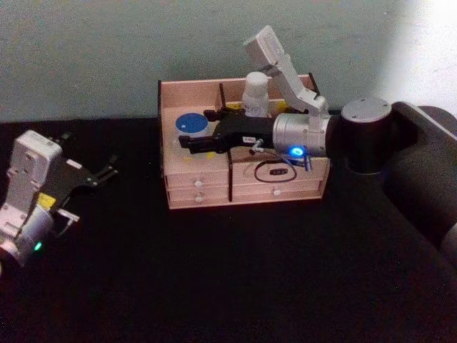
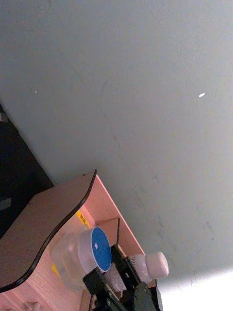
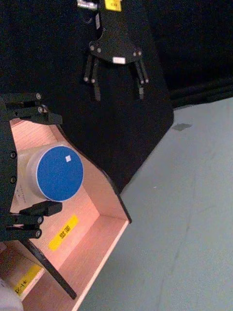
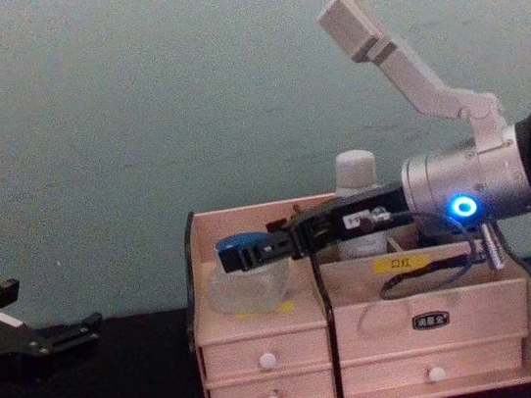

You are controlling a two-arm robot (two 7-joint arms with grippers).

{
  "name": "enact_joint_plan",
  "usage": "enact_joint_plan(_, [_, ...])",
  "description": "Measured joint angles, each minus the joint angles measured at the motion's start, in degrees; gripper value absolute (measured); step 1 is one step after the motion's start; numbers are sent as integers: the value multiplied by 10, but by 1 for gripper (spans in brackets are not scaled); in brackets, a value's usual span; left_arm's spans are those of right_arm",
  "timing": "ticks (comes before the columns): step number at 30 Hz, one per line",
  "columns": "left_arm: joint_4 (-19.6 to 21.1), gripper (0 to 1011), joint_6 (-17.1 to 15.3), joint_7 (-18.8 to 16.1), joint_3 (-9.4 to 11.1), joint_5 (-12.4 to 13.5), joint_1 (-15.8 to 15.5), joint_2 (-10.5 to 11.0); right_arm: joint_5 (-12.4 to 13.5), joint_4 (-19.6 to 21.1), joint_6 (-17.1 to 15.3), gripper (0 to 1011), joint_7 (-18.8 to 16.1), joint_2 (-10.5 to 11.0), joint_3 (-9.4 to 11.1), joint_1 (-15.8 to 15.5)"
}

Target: Pick up the facial cleanser and watermelon frost from the table and place them into the tiered storage box.

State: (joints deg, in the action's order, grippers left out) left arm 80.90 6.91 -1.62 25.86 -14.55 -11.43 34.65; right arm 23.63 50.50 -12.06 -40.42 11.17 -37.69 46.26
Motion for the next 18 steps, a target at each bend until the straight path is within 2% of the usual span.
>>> enact_joint_plan(10, [0, 1001, 0, 0, 0, 0, 0, 0, 19, 46, 3, 1003, 16, 14, 22, -21])
enact_joint_plan(14, [0, 1001, 0, 0, 0, 0, 0, 0, 30, 84, 3, 1003, 28, 31, 34, -40])
enact_joint_plan(17, [0, 1001, 0, 0, 0, 0, 0, 0, 39, 125, 3, 1003, 33, 54, 44, -62])
enact_joint_plan(18, [0, 1001, 0, 0, 0, 0, 0, 0, 39, 125, 3, 1003, 33, 54, 44, -62])
